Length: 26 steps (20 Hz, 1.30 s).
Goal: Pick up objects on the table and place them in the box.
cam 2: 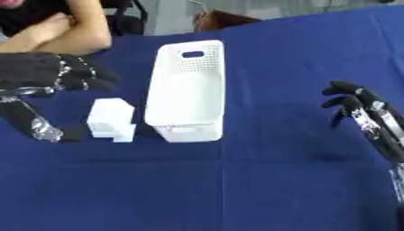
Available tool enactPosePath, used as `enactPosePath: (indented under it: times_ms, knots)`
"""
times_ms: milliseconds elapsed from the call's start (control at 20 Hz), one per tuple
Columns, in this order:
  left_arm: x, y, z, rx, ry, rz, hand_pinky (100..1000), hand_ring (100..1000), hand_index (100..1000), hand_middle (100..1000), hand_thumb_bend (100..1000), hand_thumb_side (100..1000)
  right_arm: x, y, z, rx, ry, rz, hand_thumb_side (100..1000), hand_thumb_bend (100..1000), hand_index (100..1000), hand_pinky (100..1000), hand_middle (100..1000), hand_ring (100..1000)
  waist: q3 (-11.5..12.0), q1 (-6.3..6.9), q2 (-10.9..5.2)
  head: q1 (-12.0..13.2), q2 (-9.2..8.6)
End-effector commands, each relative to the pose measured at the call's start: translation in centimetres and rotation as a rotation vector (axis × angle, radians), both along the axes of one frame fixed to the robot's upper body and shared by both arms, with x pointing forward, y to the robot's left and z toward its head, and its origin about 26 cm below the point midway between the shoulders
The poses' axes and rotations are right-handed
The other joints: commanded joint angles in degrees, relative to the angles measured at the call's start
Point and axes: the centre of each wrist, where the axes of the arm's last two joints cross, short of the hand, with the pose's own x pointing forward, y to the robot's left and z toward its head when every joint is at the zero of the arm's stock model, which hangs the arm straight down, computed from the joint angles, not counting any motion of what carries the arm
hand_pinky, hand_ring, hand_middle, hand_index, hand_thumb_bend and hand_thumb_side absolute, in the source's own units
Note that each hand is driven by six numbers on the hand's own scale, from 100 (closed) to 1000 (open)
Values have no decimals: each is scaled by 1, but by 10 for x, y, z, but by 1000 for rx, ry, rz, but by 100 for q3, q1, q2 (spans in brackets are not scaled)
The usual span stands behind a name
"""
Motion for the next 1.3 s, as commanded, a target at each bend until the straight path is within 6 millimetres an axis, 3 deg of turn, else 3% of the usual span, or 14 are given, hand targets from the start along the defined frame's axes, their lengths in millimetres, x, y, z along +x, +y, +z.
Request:
enactPosePath:
  times_ms: [50, 1300]
  knots:
    - [0, 5, 7, 93, 9, -37, 906, 917, 1000, 957, 431, 932, 2, 2, 10, -9, -32, 13, 869, 100, 903, 441, 763, 700, -18, -20, -59, 58, -93]
    - [4, 14, -7, 69, 26, 6, 893, 906, 1000, 950, 360, 963, 6, 7, 19, -9, -57, 31, 865, 100, 903, 442, 763, 701, -198, -34, 100, 87, -157]
